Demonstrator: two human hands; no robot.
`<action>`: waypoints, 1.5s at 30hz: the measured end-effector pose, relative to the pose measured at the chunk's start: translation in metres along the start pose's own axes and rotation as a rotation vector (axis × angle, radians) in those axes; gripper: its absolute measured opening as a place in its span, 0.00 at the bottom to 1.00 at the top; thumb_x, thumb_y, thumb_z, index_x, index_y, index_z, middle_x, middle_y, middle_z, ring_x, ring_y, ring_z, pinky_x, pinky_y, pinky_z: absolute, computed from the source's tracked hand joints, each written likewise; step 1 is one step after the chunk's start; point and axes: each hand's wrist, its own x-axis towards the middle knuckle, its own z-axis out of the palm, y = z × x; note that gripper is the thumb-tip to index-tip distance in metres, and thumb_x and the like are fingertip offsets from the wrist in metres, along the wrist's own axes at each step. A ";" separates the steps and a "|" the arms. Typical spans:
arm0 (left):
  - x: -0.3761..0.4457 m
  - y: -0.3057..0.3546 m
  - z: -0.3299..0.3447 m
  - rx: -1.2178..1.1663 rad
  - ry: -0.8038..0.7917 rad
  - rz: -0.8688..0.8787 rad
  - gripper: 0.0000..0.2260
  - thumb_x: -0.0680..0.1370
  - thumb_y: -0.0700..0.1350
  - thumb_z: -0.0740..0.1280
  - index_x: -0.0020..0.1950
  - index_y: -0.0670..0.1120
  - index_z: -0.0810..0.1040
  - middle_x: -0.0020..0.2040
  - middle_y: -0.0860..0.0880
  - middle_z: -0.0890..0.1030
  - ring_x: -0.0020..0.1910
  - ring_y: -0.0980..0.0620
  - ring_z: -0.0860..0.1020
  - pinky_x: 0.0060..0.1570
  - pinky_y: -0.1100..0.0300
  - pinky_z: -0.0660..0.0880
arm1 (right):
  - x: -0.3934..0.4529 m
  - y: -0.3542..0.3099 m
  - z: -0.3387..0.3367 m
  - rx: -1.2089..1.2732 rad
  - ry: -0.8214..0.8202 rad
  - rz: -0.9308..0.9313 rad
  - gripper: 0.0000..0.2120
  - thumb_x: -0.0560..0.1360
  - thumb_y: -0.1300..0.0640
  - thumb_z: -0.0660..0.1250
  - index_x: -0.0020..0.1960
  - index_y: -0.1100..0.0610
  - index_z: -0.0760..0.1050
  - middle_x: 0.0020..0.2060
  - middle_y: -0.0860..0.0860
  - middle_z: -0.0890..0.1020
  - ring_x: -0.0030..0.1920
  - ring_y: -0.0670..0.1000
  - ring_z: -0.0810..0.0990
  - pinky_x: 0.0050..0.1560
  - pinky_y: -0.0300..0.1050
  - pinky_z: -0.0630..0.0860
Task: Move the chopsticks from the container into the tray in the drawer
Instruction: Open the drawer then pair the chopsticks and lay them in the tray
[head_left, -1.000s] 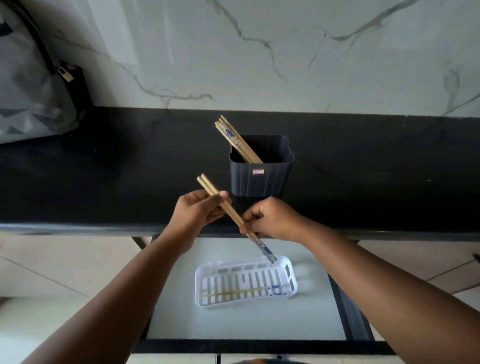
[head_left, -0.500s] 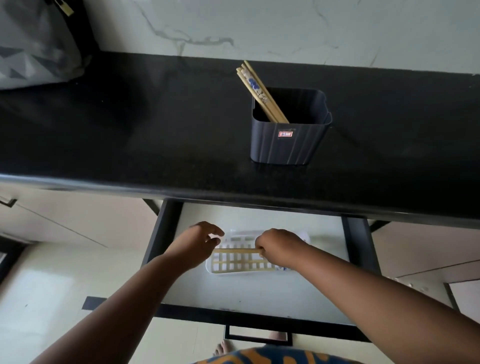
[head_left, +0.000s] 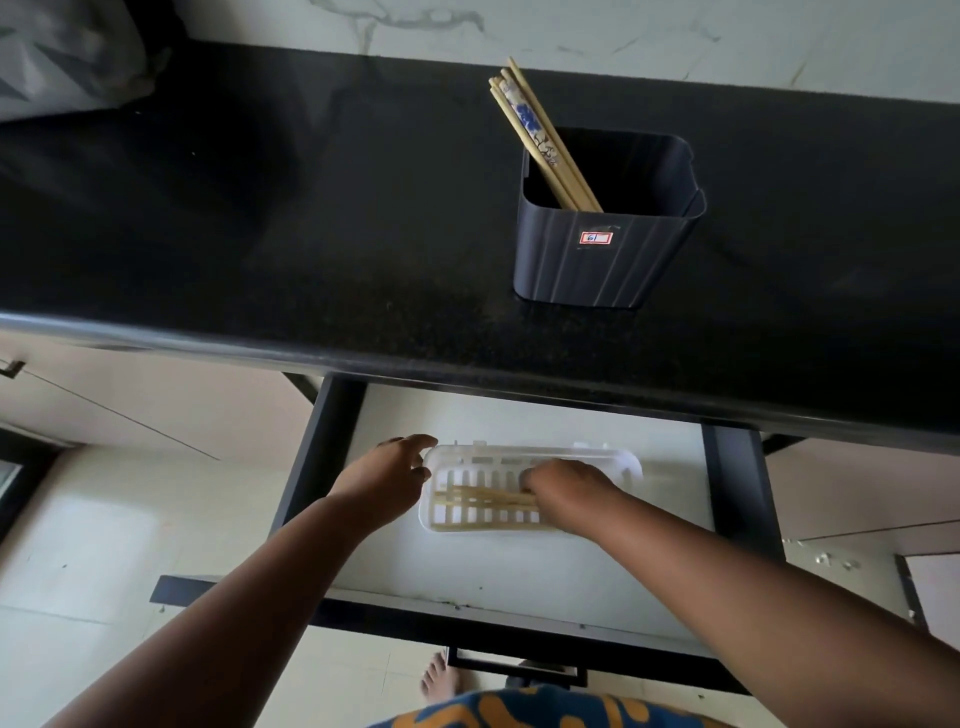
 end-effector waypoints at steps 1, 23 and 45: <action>0.000 0.000 0.001 0.002 -0.008 -0.007 0.18 0.81 0.45 0.62 0.71 0.53 0.69 0.61 0.48 0.81 0.56 0.49 0.79 0.55 0.55 0.77 | 0.000 0.001 0.003 0.024 0.018 -0.023 0.18 0.71 0.70 0.58 0.56 0.54 0.74 0.47 0.55 0.79 0.44 0.58 0.78 0.42 0.48 0.76; -0.001 0.002 0.001 0.001 -0.075 -0.044 0.19 0.82 0.46 0.60 0.73 0.53 0.67 0.61 0.43 0.80 0.53 0.47 0.81 0.54 0.50 0.79 | 0.004 0.008 0.013 0.229 -0.011 -0.008 0.12 0.76 0.60 0.63 0.51 0.47 0.81 0.48 0.45 0.82 0.47 0.47 0.80 0.44 0.41 0.76; -0.015 0.153 -0.186 -0.125 0.360 0.451 0.12 0.75 0.54 0.70 0.56 0.52 0.81 0.45 0.57 0.82 0.44 0.58 0.80 0.44 0.66 0.73 | -0.107 -0.021 -0.229 0.715 0.057 -0.225 0.06 0.74 0.62 0.72 0.47 0.51 0.82 0.42 0.51 0.85 0.39 0.46 0.81 0.45 0.43 0.80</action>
